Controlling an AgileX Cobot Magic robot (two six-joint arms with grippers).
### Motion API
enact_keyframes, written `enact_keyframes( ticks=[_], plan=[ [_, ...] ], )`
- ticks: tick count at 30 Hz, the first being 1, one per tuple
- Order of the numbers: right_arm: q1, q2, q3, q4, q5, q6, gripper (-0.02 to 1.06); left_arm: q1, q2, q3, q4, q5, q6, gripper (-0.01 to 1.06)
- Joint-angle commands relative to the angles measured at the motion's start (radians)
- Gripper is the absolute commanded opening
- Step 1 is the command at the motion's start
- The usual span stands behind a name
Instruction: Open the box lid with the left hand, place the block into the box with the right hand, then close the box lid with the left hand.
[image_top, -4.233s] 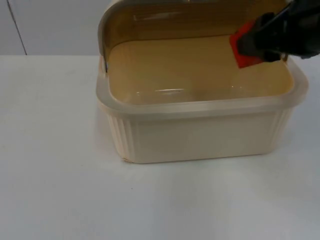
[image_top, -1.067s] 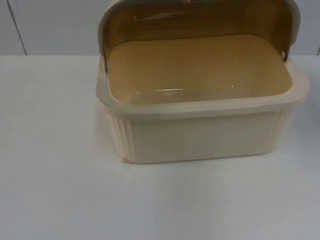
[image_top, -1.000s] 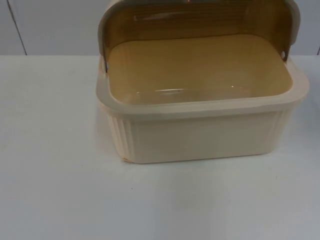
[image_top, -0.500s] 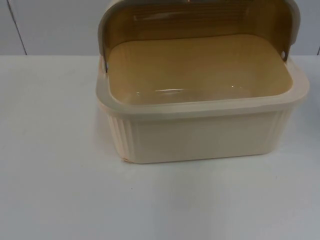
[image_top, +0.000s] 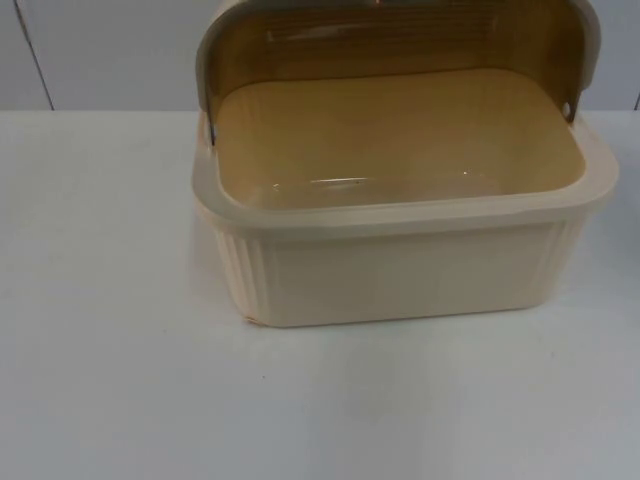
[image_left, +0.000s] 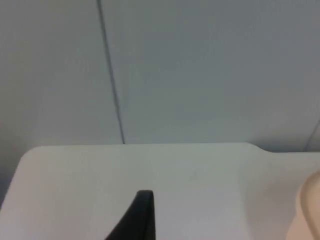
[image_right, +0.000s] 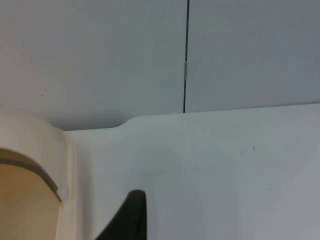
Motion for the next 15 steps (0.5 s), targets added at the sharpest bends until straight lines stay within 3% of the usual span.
enact_keyframes(
  ticks=[1, 2, 7, 13, 15],
  plan=[
    [-0.007, -0.005, 0.005, 0.000, -0.018, -0.011, 1.05, -0.004, 0.092, -0.104, -0.188, 0.061, 0.181, 1.04],
    [-0.007, -0.005, 0.005, 0.000, -0.018, -0.011, 1.05, -0.004, 0.092, -0.104, -0.188, 0.061, 0.181, 1.04],
    [-0.007, -0.005, 0.005, 0.000, -0.018, -0.011, 1.05, -0.020, 0.270, -0.338, -0.465, 0.139, 0.422, 1.04],
    [-0.007, -0.005, 0.005, 0.000, -0.018, -0.011, 1.05, -0.109, 0.396, -0.499, -0.373, 0.108, 0.434, 1.04],
    [-0.007, -0.005, 0.005, 0.000, -0.018, -0.011, 1.05, -0.176, 0.461, -0.573, -0.281, 0.108, 0.450, 1.04]
  ],
)
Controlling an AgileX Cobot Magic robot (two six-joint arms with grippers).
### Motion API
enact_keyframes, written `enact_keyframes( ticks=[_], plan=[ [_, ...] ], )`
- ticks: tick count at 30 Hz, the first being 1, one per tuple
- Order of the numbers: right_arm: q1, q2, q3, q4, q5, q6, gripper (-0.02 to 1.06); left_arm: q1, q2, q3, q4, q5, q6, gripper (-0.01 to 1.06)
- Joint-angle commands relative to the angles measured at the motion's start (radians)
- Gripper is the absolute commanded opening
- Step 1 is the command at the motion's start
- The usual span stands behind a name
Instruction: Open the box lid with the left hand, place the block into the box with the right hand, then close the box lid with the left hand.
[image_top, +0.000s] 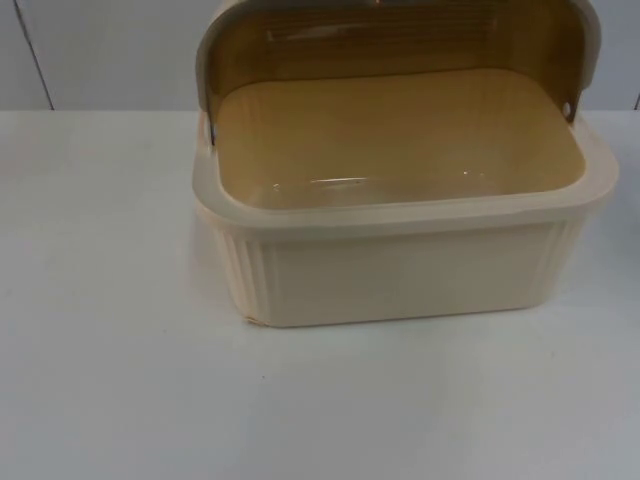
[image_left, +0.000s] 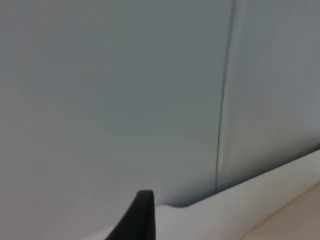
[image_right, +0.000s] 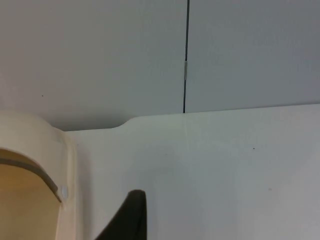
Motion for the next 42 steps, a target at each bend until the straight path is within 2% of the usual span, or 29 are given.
enact_keyframes(
  ticks=[1, 3, 5, 8, 12, 15, 17, 19, 22, 23, 25, 28, 29, 31, 35, 37, 40, 41, 42],
  plan=[
    [-0.007, -0.005, 0.005, 0.000, -0.017, -0.011, 1.05, -0.067, 0.049, -0.071, 0.096, -0.008, 0.021, 1.04],
    [-0.007, -0.005, 0.005, 0.000, -0.017, -0.011, 1.05, -0.125, 0.103, -0.123, 0.198, -0.008, 0.021, 1.04],
    [-0.007, -0.005, 0.005, 0.000, -0.017, -0.011, 1.05, -0.139, 0.116, -0.135, 0.223, -0.008, 0.021, 1.04],
    [-0.007, -0.005, 0.005, 0.000, -0.017, -0.011, 1.05, -0.209, 0.189, -0.180, 0.345, -0.066, 0.044, 1.04],
    [-0.007, -0.005, 0.005, 0.000, -0.017, -0.011, 1.05, -0.250, 0.229, -0.188, 0.418, -0.113, 0.161, 1.04],
    [-0.007, -0.005, 0.005, 0.000, -0.017, -0.011, 1.05, -0.279, 0.247, -0.188, 0.413, -0.084, 0.329, 1.03],
    [-0.007, -0.005, 0.005, 0.000, -0.017, -0.011, 1.05, -0.289, 0.251, -0.188, 0.405, -0.067, 0.367, 1.02],
    [-0.007, -0.005, 0.005, 0.000, -0.017, -0.011, 1.05, -0.298, 0.258, -0.188, 0.370, -0.044, 0.416, 0.93],
    [-0.007, -0.005, 0.005, 0.000, -0.020, -0.011, 1.05, -0.298, 0.267, -0.188, 0.325, -0.038, 0.425, 0.64],
    [-0.007, -0.005, 0.005, 0.000, -0.020, -0.011, 1.05, -0.298, 0.267, -0.188, 0.325, -0.038, 0.425, 0.64],
    [-0.007, -0.005, 0.005, 0.000, -0.024, -0.011, 1.05, -0.298, 0.267, -0.186, 0.297, -0.038, 0.425, 0.41],
    [-0.007, -0.005, 0.005, 0.000, -0.024, -0.011, 1.05, -0.298, 0.267, -0.186, 0.297, -0.038, 0.412, 0.11],
    [-0.007, -0.005, 0.005, 0.000, -0.024, -0.011, 1.05, -0.298, 0.267, -0.186, 0.297, -0.038, 0.412, 0.11],
    [-0.007, -0.005, 0.005, 0.000, -0.024, -0.011, 1.05, -0.298, 0.267, -0.186, 0.280, -0.044, 0.405, 0.00],
    [-0.007, -0.005, 0.005, 0.000, -0.024, -0.011, 1.05, -0.298, 0.267, -0.186, 0.221, -0.030, 0.373, 0.00],
    [-0.007, -0.005, 0.005, 0.000, -0.024, -0.011, 1.05, -0.298, 0.279, -0.186, 0.150, -0.021, 0.471, 0.00],
    [-0.007, -0.005, 0.005, 0.000, -0.022, -0.011, 1.05, -0.293, 0.306, -0.186, -0.056, 0.091, 0.718, 0.00],
    [-0.007, -0.005, 0.005, 0.000, -0.022, -0.011, 1.05, -0.293, 0.306, -0.186, -0.056, 0.091, 0.718, 0.00],
    [-0.007, -0.005, 0.005, 0.000, -0.022, -0.011, 1.05, -0.286, 0.317, -0.186, -0.099, 0.127, 0.763, 0.00]
  ],
)
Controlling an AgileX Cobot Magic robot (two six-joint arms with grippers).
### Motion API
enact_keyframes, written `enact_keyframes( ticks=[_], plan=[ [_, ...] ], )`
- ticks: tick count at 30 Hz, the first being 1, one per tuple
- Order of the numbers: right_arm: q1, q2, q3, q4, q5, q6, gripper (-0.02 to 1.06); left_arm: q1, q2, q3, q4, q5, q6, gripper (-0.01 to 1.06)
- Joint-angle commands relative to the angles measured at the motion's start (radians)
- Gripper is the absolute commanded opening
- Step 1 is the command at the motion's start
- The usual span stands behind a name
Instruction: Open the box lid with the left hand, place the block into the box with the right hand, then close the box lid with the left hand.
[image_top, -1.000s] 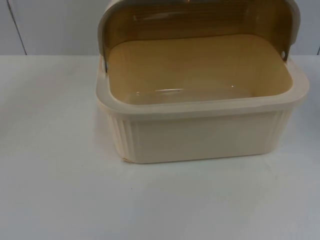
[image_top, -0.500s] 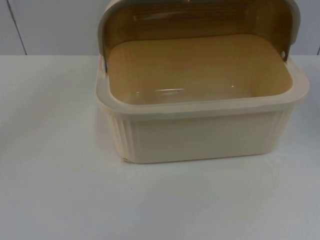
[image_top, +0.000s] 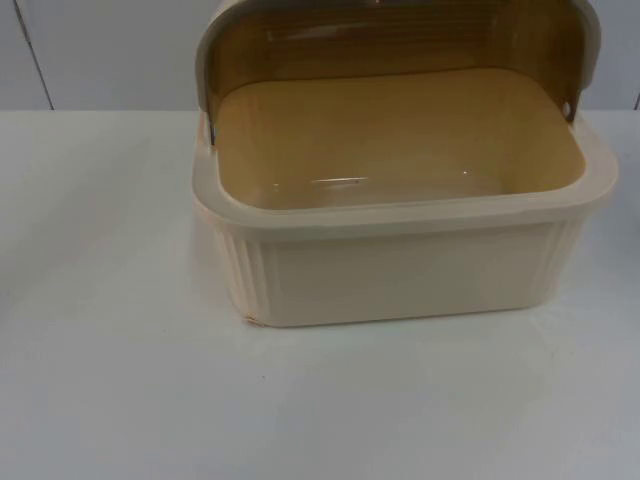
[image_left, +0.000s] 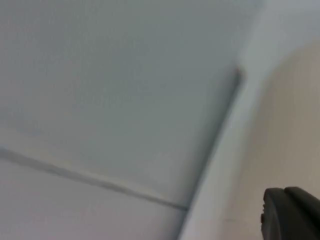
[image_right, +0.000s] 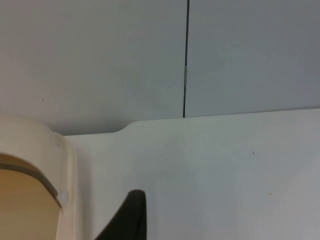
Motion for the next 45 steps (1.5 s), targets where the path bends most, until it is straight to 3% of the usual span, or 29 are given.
enact_keyframes(
  ticks=[1, 12, 18, 30, 40, 45],
  plan=[
    [-0.007, -0.005, 0.005, 0.000, -0.006, -0.011, 1.05, 0.006, 0.022, -0.003, -0.101, 0.063, 0.094, 0.00],
    [-0.007, -0.007, 0.005, 0.000, -0.002, -0.011, 1.05, 0.006, 0.067, -0.003, -0.087, 0.059, 0.098, 0.00],
    [-0.007, -0.007, 0.005, 0.000, -0.008, -0.011, 1.05, 0.006, 0.067, -0.003, -0.089, 0.110, 0.107, 0.00],
    [-0.005, -0.007, 0.005, 0.000, -0.010, -0.011, 1.05, -0.007, 0.068, 0.019, -0.091, 0.128, 0.106, 0.00],
    [0.003, -0.007, 0.005, 0.000, -0.010, -0.011, 1.05, -0.056, 0.068, 0.021, -0.089, 0.222, -0.035, 0.00],
    [0.081, -0.007, 0.005, -0.081, -0.001, 0.000, 1.05, -0.056, 0.040, 0.084, -0.081, 0.218, -0.046, 0.00]
  ],
)
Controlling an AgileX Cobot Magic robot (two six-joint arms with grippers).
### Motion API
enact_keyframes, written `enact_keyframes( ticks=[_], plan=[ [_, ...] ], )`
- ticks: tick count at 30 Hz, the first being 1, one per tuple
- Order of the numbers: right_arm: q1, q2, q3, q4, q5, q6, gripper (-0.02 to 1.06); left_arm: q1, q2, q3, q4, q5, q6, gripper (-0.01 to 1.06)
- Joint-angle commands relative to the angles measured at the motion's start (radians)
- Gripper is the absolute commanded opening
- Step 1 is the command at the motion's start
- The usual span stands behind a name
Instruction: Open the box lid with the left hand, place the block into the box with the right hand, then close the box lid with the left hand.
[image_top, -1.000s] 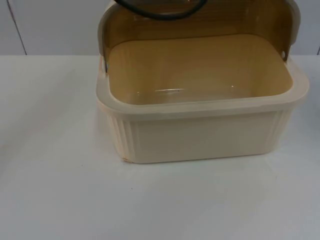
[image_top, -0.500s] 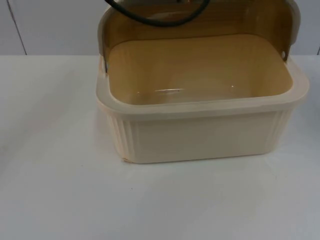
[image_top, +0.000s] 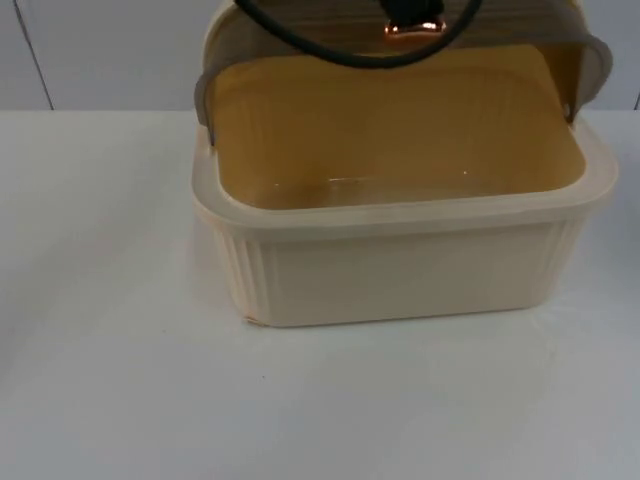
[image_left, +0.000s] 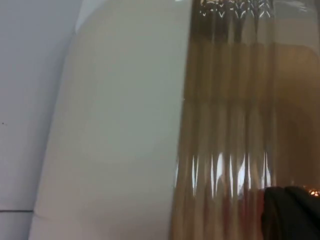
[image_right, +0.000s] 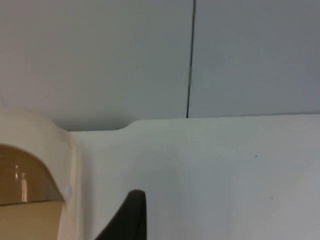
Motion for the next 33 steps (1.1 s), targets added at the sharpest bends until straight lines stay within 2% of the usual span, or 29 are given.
enact_keyframes(
  ticks=[1, 5, 7, 8, 12, 13, 17, 21, 27, 33],
  plan=[
    [0.029, -0.007, 0.005, -0.033, -0.001, 0.000, 1.05, -0.002, -0.017, 0.036, 0.001, 0.016, -0.014, 0.00],
    [0.085, -0.007, 0.005, -0.081, 0.004, 0.038, 1.05, -0.002, -0.082, 0.228, 0.006, -0.120, -0.005, 0.00],
    [0.085, -0.007, 0.005, -0.081, 0.000, 0.038, 1.05, -0.005, -0.091, 0.252, 0.006, -0.139, -0.005, 0.00],
    [0.085, -0.007, 0.005, -0.081, -0.004, 0.038, 1.05, -0.017, -0.114, 0.322, 0.018, -0.212, -0.005, 0.00],
    [0.085, -0.007, 0.005, -0.081, -0.013, 0.051, 1.05, -0.061, -0.149, 0.454, 0.044, -0.370, -0.006, 0.00],
    [0.085, -0.007, 0.005, -0.081, -0.013, 0.051, 1.05, -0.061, -0.149, 0.454, 0.044, -0.370, -0.006, 0.00],
    [0.085, -0.007, 0.005, -0.081, -0.014, 0.057, 1.05, -0.099, -0.155, 0.545, 0.044, -0.467, -0.006, 0.00],
    [0.085, -0.007, 0.005, -0.081, -0.014, 0.057, 1.05, -0.115, -0.173, 0.558, 0.044, -0.471, -0.022, 0.00],
    [0.085, -0.007, 0.005, -0.081, -0.014, 0.057, 1.05, -0.115, -0.267, 0.558, -0.038, -0.442, -0.038, 0.00],
    [0.085, -0.007, 0.005, -0.081, -0.013, 0.057, 1.05, -0.102, -0.453, 0.558, -0.057, -0.495, -0.064, 0.00]
  ],
)
